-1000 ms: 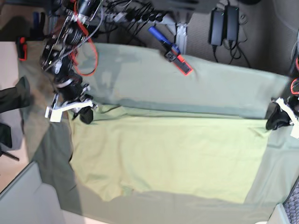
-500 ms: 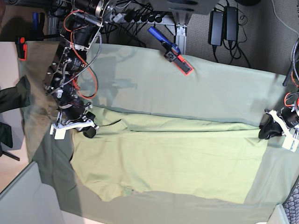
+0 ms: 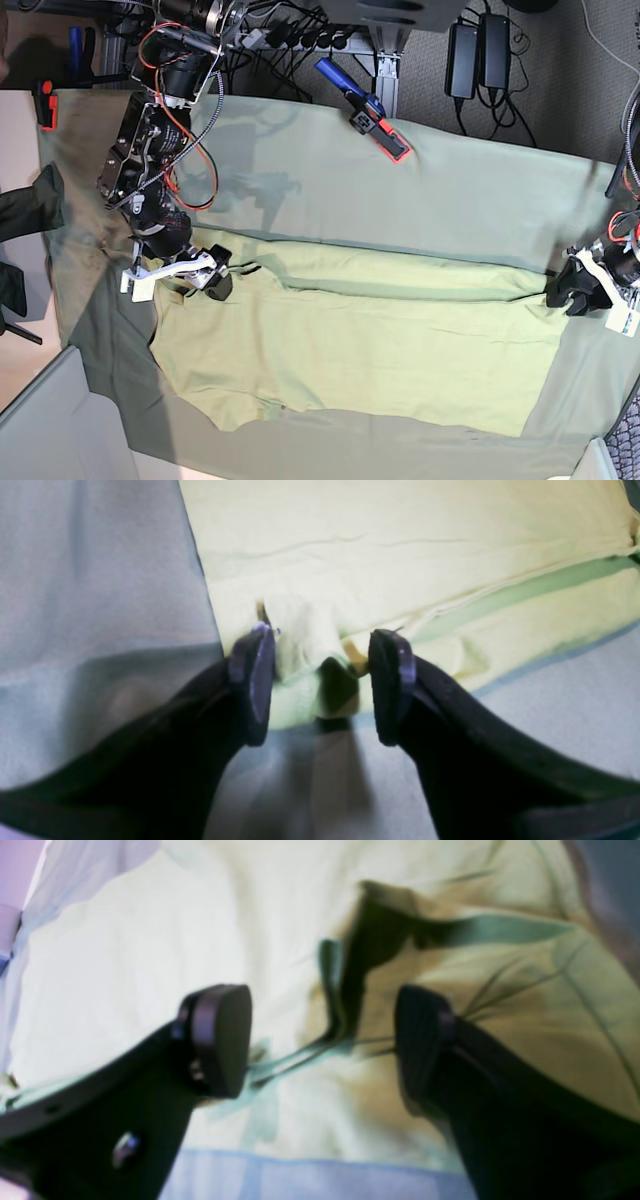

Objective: Fold the T-shirt properly
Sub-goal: 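Lift the shoulders and fold them over toward the hem with both grippers, then release the shirt and move both grippers to the folded edge corners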

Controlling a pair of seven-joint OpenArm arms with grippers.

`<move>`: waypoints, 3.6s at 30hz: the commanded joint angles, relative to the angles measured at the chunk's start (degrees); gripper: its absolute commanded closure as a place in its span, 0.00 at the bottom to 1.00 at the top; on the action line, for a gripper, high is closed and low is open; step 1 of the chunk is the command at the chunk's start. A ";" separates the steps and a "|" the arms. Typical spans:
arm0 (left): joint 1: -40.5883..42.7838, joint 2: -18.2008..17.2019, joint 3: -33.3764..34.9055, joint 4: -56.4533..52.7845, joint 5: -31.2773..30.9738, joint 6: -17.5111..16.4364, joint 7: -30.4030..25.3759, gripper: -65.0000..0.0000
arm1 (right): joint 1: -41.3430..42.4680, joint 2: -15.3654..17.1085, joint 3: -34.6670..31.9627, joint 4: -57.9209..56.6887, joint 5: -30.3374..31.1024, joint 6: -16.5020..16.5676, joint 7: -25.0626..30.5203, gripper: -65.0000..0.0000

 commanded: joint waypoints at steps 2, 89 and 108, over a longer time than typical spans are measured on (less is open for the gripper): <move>-1.11 -1.14 -2.05 0.79 -2.21 -0.38 0.59 0.48 | 1.09 0.63 1.79 3.56 0.76 1.95 -0.76 0.32; 15.98 -5.40 -16.09 11.17 -19.43 -0.38 16.39 1.00 | -16.02 7.96 14.29 10.27 13.92 4.50 -14.12 1.00; 27.06 -4.72 -23.26 15.15 -22.86 -0.38 16.63 0.98 | -27.76 8.07 20.09 13.64 16.11 5.35 -13.88 1.00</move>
